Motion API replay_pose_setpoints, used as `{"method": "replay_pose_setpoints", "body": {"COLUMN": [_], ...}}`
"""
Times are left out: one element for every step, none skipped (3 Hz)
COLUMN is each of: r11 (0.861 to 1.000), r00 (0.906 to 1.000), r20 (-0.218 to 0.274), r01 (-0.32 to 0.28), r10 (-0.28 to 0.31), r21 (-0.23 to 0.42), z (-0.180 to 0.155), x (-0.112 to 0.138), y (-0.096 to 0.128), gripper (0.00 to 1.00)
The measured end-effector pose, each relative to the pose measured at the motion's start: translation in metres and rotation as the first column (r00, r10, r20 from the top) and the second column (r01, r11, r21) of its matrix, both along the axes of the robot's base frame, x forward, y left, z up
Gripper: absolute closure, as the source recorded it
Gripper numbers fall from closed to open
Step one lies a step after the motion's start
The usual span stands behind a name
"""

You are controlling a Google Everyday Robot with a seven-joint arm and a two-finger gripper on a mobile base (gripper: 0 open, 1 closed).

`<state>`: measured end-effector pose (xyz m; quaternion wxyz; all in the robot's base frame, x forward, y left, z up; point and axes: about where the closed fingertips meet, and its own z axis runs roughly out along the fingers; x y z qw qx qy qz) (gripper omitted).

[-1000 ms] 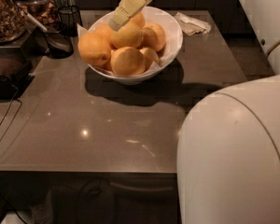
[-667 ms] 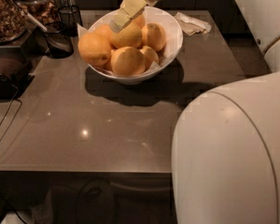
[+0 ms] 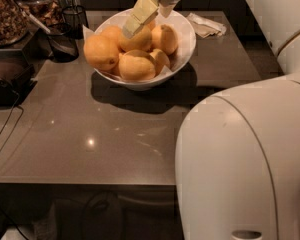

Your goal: Pick orange from white bowl

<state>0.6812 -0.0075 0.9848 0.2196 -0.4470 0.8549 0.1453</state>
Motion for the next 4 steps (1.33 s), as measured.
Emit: {"method": "replay_pose_setpoints", "body": {"r11": [1.0, 1.0, 1.0, 1.0], "r00": [0.9995, 0.999, 0.9984, 0.997], "r20": [-0.025, -0.042, -0.057, -0.076], "r01": [0.018, 0.014, 0.005, -0.016], "r10": [-0.018, -0.015, -0.005, 0.016], "r21": [-0.006, -0.01, -0.013, -0.008], "z": [-0.008, -0.013, -0.017, -0.023], "x": [0.004, 0.007, 0.01, 0.012], "y": [-0.002, 0.0, 0.004, 0.01], "gripper": [0.2, 0.22, 0.22, 0.28]}}
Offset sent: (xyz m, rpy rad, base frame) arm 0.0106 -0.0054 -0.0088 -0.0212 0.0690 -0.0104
